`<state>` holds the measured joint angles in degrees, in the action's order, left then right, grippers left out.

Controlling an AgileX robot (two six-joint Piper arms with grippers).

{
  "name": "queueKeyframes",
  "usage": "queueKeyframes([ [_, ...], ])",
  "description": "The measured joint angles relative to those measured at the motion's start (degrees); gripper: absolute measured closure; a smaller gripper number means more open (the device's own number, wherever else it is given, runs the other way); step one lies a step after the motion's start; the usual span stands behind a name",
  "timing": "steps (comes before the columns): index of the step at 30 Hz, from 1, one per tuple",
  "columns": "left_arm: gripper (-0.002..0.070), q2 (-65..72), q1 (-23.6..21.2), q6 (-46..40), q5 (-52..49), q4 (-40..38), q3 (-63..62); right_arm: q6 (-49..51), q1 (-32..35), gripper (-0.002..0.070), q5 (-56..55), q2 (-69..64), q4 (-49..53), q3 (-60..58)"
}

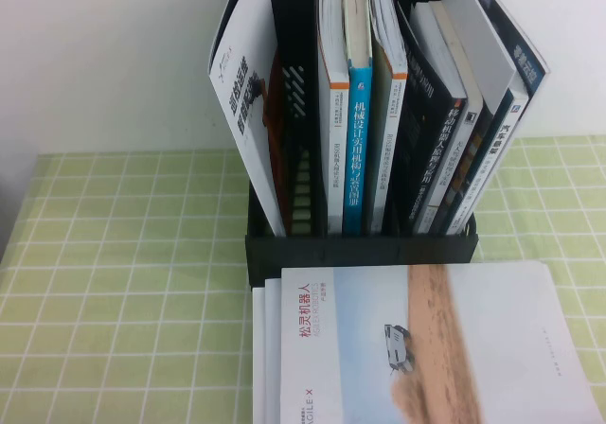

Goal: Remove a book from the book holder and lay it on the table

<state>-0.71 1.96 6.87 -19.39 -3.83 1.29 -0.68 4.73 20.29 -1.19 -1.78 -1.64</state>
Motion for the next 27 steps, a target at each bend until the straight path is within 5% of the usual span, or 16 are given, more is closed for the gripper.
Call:
queueKeyframes([
  [27,0.0678,0.00,0.00,-0.35,6.45,-1.01,0.10,0.00,0.00,0.0678,-6.75,0.00,-2.08,0.00],
])
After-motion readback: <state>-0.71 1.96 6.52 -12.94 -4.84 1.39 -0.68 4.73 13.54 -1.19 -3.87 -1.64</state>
